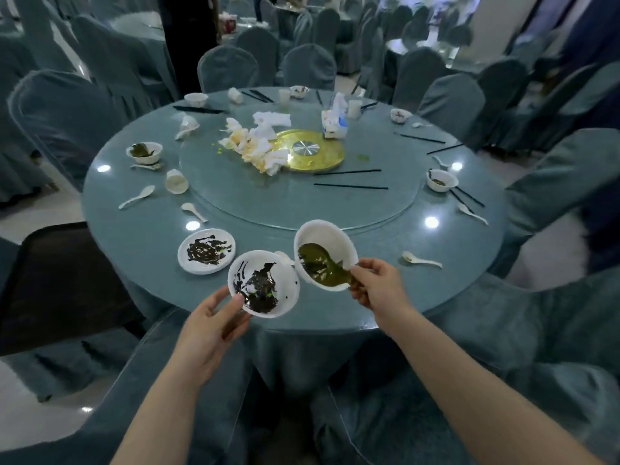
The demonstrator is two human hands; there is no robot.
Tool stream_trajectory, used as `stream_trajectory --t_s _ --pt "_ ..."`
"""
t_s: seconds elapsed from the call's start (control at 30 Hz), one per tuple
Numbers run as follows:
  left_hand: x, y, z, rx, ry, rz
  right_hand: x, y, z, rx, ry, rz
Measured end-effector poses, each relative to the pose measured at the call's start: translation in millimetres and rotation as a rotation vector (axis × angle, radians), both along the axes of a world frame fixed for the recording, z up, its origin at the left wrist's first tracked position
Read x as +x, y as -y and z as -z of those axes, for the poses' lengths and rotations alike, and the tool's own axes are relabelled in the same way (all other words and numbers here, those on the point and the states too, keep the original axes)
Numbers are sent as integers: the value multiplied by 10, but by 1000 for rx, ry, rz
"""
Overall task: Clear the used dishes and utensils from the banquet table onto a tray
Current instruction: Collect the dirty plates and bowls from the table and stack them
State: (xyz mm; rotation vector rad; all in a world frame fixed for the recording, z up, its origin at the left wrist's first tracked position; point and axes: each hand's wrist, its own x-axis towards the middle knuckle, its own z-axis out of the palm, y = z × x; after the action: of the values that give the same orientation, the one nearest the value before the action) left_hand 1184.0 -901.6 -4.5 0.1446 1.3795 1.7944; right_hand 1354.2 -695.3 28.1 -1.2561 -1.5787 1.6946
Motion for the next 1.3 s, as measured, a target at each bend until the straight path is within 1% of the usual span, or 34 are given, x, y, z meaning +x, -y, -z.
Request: stream_trajectory --t_s 0.13,0.3,0.43,0.6,0.77,0.83,0.93,1.03,1.1,1.2,1.3 --pt "282 -233 -212 26 -25 99 170 215 -269 33 -7 1" --pt "577 -461 -457 49 -82 161 392 201 -434 88 21 15" --pt "831 -737 -602 55 -88 228 623 39 -501 30 -29 43" --pt "1219 -1251 -717 51 -97 289 1063 -461 -602 -19 -76 65" --pt "1672 -1937 -810 65 -105 353 1524 -1251 -649 -21 -90 46" --pt "1878 -2286 -832 70 -119 306 1682 -1639 -648 -21 -116 5" --pt "2196 -2818 -867 68 -92 157 1925 -2207 -691 -22 -120 -76" --pt "2451 -3169 -887 55 -63 83 2145 -2655 -754 -36 -116 -144" --pt "2541 -3308 -911 77 -37 29 2260 -2917 -808 -60 -141 -142" --pt "2550 -3389 -962 114 24 -119 2374 -3215 -804 -67 -131 -130" --pt "2514 -3424 -1023 141 25 -184 2424 -3415 -743 -86 -137 -106"
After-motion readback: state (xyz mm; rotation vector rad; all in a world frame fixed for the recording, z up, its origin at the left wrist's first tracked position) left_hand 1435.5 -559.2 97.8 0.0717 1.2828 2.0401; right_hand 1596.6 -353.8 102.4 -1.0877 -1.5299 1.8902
